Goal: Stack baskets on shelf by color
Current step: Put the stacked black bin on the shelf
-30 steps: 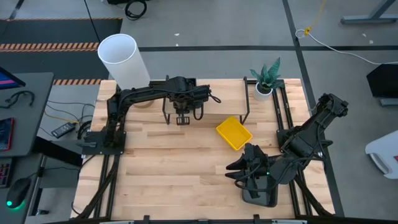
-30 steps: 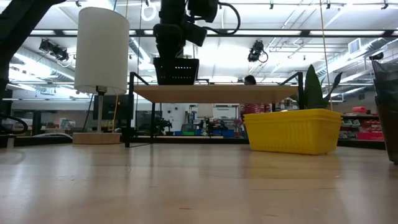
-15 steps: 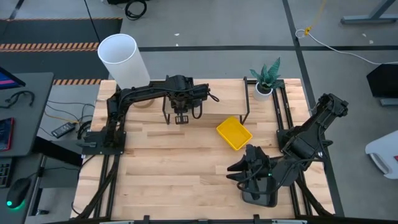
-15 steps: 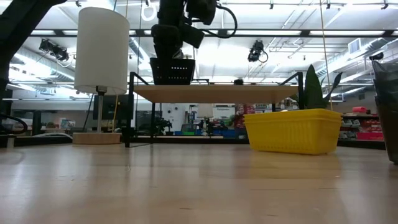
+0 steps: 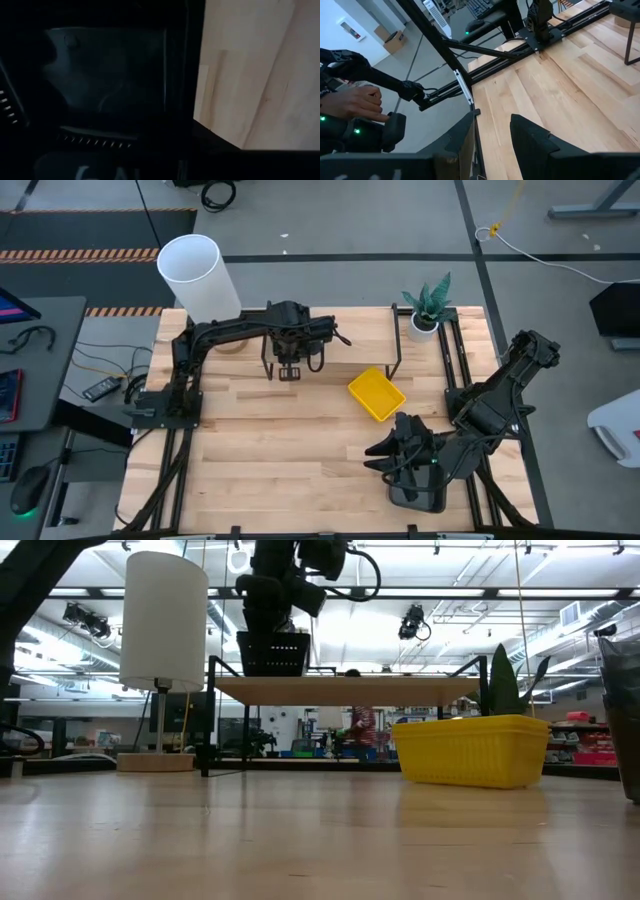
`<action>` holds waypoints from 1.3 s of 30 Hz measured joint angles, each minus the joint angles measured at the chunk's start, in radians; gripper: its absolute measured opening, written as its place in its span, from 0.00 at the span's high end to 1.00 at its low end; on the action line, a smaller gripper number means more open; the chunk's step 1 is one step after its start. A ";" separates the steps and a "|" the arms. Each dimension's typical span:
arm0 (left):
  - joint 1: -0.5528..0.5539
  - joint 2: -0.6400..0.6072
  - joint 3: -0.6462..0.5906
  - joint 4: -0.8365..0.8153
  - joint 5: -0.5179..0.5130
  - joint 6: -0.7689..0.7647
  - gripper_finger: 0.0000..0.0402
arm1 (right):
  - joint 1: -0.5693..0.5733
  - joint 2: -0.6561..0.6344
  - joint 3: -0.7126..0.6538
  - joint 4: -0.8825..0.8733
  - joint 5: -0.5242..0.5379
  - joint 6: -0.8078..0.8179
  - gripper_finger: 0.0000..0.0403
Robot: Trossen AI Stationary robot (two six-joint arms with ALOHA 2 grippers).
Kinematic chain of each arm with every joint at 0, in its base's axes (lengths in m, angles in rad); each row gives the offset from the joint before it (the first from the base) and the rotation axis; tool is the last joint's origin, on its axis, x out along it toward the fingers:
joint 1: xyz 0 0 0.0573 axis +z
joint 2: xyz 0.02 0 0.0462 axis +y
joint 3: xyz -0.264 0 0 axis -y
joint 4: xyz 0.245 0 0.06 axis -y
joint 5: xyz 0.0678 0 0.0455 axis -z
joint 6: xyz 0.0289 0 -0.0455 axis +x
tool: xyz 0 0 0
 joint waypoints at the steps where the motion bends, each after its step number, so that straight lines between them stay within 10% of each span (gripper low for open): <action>1: -0.002 0.000 0.000 0.000 -0.002 0.006 0.93 | 0.000 0.000 0.000 0.001 0.000 -0.001 0.67; 39: 0.006 -0.028 -0.060 0.008 -0.002 -0.002 0.92 | 0.003 0.000 0.000 0.018 0.024 -0.003 0.67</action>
